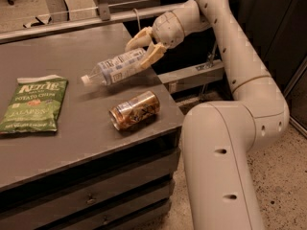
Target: Move blue plastic bottle near orange can
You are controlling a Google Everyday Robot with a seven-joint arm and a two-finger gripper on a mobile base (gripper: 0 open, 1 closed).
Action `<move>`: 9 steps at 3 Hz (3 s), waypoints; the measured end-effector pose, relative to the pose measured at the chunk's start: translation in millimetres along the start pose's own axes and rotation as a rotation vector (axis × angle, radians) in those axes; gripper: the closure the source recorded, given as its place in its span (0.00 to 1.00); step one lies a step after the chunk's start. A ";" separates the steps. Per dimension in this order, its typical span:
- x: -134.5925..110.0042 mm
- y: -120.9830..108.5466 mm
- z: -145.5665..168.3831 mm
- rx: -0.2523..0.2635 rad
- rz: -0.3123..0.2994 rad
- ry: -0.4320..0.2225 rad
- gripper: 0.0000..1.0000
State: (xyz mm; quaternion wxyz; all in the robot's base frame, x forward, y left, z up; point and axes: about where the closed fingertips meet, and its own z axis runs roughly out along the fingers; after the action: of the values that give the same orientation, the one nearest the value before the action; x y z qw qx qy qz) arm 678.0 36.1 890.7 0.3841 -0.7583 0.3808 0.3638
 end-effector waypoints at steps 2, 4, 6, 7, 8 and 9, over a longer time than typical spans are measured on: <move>-12.1 16.4 -0.8 -0.034 0.045 -0.018 1.00; 2.7 60.9 0.1 -0.106 0.157 0.035 1.00; 17.8 84.8 -6.4 -0.136 0.200 0.115 0.82; 17.0 84.8 -7.5 -0.136 0.200 0.118 0.59; 17.6 85.0 -7.2 -0.136 0.200 0.118 0.35; 18.3 85.3 -6.8 -0.136 0.200 0.118 0.12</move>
Offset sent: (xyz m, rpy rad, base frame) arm -0.1462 -0.0989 -0.0117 -0.2494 0.2744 0.4669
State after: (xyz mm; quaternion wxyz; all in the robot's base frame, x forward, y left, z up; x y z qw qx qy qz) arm 614.9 -10.6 852.2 0.2705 -0.7610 0.4510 0.3800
